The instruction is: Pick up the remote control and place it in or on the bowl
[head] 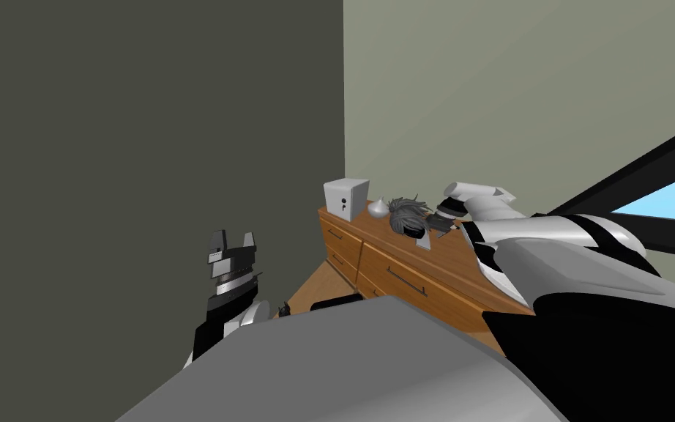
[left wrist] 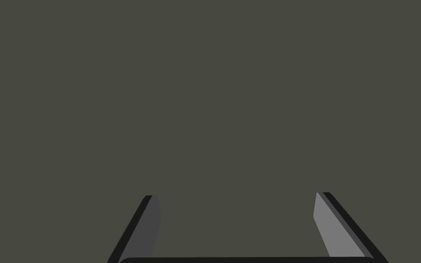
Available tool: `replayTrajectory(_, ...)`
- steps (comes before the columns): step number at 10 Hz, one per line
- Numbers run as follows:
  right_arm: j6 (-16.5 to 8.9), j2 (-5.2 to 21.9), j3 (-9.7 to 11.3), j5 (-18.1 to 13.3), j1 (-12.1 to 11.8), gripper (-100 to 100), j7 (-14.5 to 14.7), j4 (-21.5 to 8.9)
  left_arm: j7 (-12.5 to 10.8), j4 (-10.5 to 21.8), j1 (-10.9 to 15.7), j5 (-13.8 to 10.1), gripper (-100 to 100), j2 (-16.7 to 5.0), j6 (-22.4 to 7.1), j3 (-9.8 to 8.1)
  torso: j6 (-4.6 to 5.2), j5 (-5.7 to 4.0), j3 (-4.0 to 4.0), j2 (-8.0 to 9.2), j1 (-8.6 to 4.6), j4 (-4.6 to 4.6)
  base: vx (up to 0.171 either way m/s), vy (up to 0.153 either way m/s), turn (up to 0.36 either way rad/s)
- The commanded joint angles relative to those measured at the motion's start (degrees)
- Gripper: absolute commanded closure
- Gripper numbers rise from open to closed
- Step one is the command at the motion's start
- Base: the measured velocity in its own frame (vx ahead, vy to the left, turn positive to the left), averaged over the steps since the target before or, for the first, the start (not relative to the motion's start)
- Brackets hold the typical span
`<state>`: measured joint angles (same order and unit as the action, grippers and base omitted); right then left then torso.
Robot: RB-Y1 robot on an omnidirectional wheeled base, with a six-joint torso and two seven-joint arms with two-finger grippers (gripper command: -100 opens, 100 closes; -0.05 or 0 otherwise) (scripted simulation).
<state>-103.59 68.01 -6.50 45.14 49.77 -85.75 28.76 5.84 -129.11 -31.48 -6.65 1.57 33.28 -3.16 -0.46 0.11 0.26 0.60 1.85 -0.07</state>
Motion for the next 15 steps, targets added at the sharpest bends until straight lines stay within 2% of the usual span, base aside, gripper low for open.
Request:
replayTrajectory(1, -0.8, 0.3, 0.2, 0.5, -0.7, -100, -1.7, 0.2, 0.0, 0.0, 0.0, 0.0, 0, 0.0, 0.0, 0.0, 0.0, 0.0, 0.0, 0.0, 0.0, 0.0, -0.01, 0.015, 0.015)
replayTrajectory(2, -0.6, 0.7, 0.6, 0.8, -1.3, -100, -2.9, 0.4, 0.0, 0.0, 0.0, 0.0, 0, 0.0, 0.0, 0.0, 0.02, 0.01, -0.01, -0.01, 0.1, -0.01, 0.024, 0.021, -0.007)
replayTrajectory(3, -0.6, 0.7, 0.6, 0.8, -1.3, -100, -2.9, 0.4, 0.0, 0.0, 0.0, 0.0, 0, 0.0, 0.0, 0.0, 0.1, -0.04, -0.03, -0.03, 0.13, -0.05, 0.026, 0.021, -0.022)
replayTrajectory(4, -0.1, 1.2, 1.4, 1.2, -2.4, -100, -5.0, 0.8, 0.0, 0.0, 0.0, 0.0, 0, 0.0, 0.0, 0.0, 0.1, -0.04, -0.03, -0.03, 0.12, -0.05, 0.043, 0.026, -0.035)
replayTrajectory(8, 0.6, 1.8, 2.7, 1.6, -4.0, -100, -8.0, 1.5, 0.0, 0.0, 0.0, 0.0, 0, 0.0, 0.0, 0.0, 0.09, -0.05, -0.12, -0.17, 0.1, -0.09, 0.061, 0.02, -0.022)
replayTrajectory(11, 1.5, 2.2, 4.5, 2.1, -6.6, -100, -11.8, 2.5, 0.0, 0.0, 0.0, 0.0, 0, 0.0, 0.0, 0.0, 0.09, -0.06, -0.16, -0.25, 0.08, -0.11, 0.088, 0.018, -0.043)
replayTrajectory(12, 1.2, 2.1, 3.9, 2.1, -6.2, -100, -11.1, 2.6, 0.0, 0.0, 0.0, 0.0, 0, 0.0, 0.0, 0.0, 0.1, -0.06, -0.19, -0.28, 0.09, -0.12, 0.043, 0.015, -0.011)
replayTrajectory(13, 1.2, 2.1, 4.0, 2.1, -6.3, 0, -11.3, 2.6, 0.0, 0.0, 0.0, 0.0, 0, 0.0, 0.0, 0.0, 0.08, -0.06, -0.13, -0.16, 0.06, -0.1, 0.007, 0.002, 0.004)
replayTrajectory(14, 3.1, 0.5, 3.5, 1.9, -7.4, -100, -10.4, 1.3, 0.0, 0.0, 0.0, 0.0, 0, 0.0, 0.0, 0.0, 0.09, -0.07, -0.05, -0.04, 0.02, -0.07, 0.043, -0.034, -0.08)
replayTrajectory(15, 3.6, 0.1, 3.4, 1.8, -7.6, -100, -10.1, 0.9, 0.0, 0.0, 0.0, 0.0, 0, 0.0, 0.0, -0.01, 0.13, -0.13, -0.07, -0.08, -0.13, -0.08, 0.051, -0.064, -0.057)
